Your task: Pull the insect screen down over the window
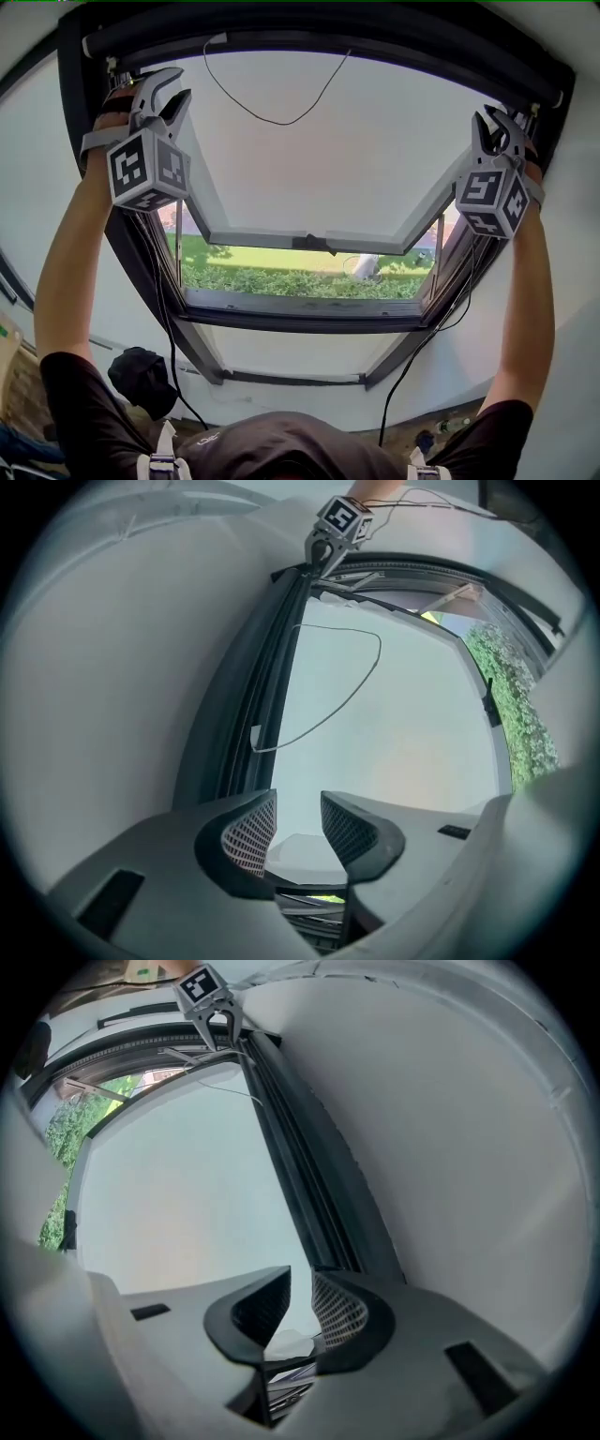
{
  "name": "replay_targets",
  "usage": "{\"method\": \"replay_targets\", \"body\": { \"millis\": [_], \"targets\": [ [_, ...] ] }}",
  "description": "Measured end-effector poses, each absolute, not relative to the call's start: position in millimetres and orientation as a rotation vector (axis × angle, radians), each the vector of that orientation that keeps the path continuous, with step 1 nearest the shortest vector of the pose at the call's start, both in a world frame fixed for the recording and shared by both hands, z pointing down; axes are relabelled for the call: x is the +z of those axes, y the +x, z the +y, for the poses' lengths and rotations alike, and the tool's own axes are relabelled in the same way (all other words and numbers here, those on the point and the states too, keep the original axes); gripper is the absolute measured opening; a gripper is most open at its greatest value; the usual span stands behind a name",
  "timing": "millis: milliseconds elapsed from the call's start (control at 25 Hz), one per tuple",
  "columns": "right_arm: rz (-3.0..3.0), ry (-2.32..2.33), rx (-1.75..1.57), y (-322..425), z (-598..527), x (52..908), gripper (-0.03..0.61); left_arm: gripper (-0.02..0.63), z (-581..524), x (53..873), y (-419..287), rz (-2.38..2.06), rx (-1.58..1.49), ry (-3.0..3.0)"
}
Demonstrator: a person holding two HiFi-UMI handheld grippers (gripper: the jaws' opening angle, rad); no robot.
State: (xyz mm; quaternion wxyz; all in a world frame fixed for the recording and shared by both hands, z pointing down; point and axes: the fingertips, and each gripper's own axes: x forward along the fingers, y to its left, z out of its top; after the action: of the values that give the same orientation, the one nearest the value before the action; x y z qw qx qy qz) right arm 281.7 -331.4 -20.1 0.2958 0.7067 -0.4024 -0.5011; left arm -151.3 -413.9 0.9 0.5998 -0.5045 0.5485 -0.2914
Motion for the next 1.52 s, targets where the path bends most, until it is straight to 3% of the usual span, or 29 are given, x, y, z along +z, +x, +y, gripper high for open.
{"method": "replay_targets", "body": {
  "millis": [360,520,760,920,1360,1520],
  "targets": [
    [-1.014,1.832,-1.253,305.4,-335.9,-54.2,0.077,0.163,-419.3,-26.3,-153.3,1.244,-0.740,-1.090],
    [-0.979,1.745,-1.237,307.1,-342.3,-59.8,0.110,0.163,-427.0,-28.1,-156.6,1.232,-0.773,-1.126],
    [-1.017,1.717,-1.225,307.8,-351.6,-61.1,0.109,0.184,-439.1,-29.7,-159.2,1.235,-0.845,-1.117],
    [-0.997,1.673,-1.216,308.0,-358.9,-55.4,0.055,0.182,-443.6,-27.3,-159.5,1.223,-0.883,-1.129],
    [-1.021,1.545,-1.127,306.2,-360.6,-54.3,0.049,0.172,-442.9,-30.0,-159.0,1.184,-0.945,-1.199],
    [-1.048,1.517,-1.080,306.4,-361.2,-48.7,0.064,0.195,-439.1,-26.2,-154.9,1.154,-0.937,-1.258]
  ]
}}
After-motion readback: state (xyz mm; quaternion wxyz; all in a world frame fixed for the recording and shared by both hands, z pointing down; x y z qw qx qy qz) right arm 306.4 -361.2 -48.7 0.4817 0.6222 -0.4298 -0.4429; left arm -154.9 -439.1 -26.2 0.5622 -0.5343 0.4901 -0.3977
